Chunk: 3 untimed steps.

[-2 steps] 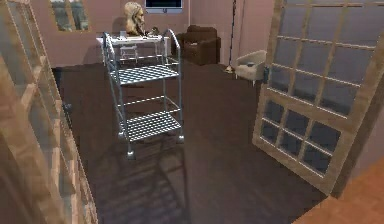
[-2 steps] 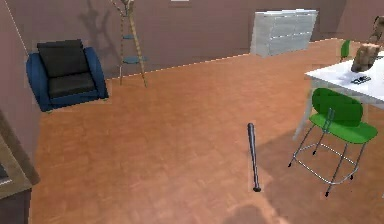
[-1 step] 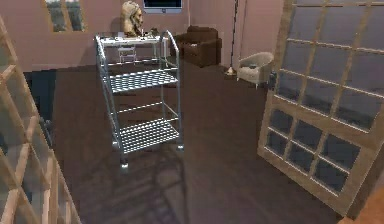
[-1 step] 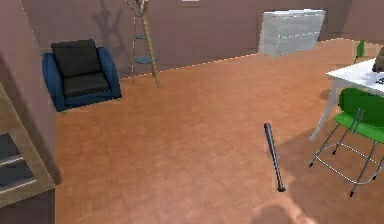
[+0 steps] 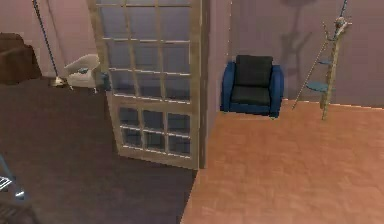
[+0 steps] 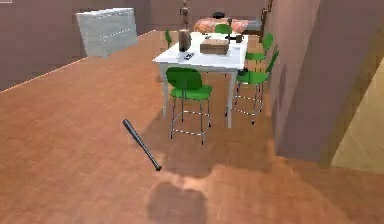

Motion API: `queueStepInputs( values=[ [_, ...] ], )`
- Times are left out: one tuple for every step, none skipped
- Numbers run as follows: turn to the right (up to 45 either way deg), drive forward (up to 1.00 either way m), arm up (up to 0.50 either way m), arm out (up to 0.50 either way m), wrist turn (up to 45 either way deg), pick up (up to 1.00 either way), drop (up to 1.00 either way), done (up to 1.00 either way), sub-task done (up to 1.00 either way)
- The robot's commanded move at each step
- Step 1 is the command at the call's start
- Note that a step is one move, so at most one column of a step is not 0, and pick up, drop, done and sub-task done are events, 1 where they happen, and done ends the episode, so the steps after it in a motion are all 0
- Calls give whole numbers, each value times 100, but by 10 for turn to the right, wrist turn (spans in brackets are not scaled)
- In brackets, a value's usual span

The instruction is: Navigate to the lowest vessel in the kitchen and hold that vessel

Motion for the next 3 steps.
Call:
queueStepInputs(
  values=[
    [450,0,0,0,0,0,0,0,0],
    [330,0,0,0,0,0,0,0,0],
    [0,10,0,0,0,0,0,0,0]
  ],
)
